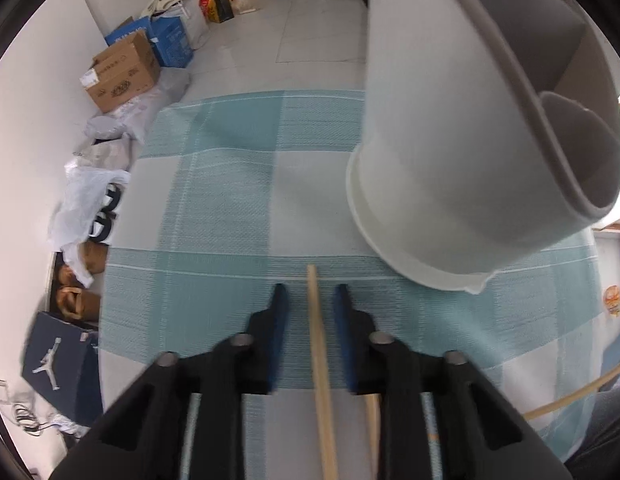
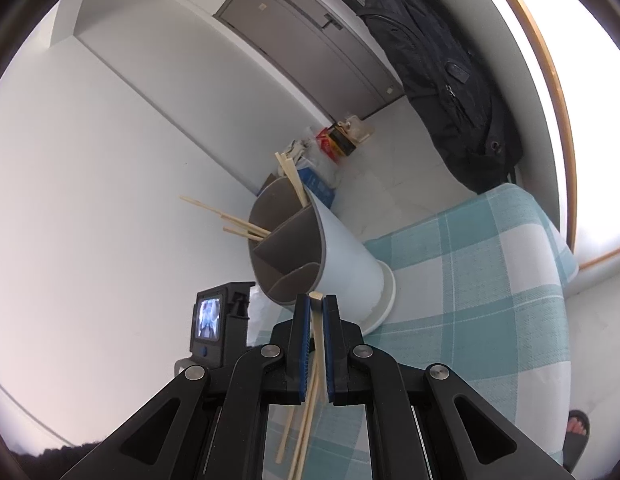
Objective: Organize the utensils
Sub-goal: 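Raise both held chopsticks above the utensil holder and lower them into it, then open both tools to release the chopsticks into the holder compartments, then move both open tools down to the last chopsticks on the cloth, then grasp a chopstick with the right tool while the left tool grasps the other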
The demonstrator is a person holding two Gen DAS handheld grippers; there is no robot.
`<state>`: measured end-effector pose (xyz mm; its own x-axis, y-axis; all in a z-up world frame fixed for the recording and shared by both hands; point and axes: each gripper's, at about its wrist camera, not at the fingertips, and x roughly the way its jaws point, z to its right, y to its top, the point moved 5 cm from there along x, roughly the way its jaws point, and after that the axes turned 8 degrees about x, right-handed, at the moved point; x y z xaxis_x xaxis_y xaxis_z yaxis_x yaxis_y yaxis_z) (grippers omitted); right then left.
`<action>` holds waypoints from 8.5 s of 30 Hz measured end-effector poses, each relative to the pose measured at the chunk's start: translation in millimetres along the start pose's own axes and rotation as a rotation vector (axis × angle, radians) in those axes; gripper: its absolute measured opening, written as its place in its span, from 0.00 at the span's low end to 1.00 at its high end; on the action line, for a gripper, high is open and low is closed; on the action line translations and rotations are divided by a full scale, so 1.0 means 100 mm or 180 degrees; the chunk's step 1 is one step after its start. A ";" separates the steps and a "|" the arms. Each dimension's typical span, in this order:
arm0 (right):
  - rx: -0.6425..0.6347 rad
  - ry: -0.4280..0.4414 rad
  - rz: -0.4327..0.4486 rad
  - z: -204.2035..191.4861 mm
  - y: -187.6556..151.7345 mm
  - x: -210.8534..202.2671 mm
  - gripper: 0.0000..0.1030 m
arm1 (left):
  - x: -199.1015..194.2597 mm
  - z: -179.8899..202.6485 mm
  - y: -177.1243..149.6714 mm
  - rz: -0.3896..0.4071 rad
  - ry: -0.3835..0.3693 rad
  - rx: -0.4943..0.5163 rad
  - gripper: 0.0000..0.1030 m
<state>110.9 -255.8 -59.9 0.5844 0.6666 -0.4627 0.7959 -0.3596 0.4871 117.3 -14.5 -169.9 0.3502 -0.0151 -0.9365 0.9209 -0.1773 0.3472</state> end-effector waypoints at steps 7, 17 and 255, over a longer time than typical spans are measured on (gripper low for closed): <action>0.0002 -0.0035 0.0002 0.01 -0.02 -0.01 0.06 | -0.10 0.00 -0.01 0.0173 -0.0067 -0.0062 0.02; -0.0157 -0.0030 0.0080 -0.10 -0.08 -0.06 0.06 | -0.93 -0.19 -0.04 0.0910 -0.0191 -0.0423 0.02; 0.0820 -0.0133 -0.0375 0.41 -0.19 0.37 0.05 | -0.24 -0.11 -0.30 0.0086 -0.0266 -0.0416 0.75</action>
<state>124.1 -251.2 -116.7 0.4873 0.6880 -0.5378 0.8695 -0.4391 0.2262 83.8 2.3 -157.6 0.3648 -0.1011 -0.9256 0.9276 -0.0463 0.3707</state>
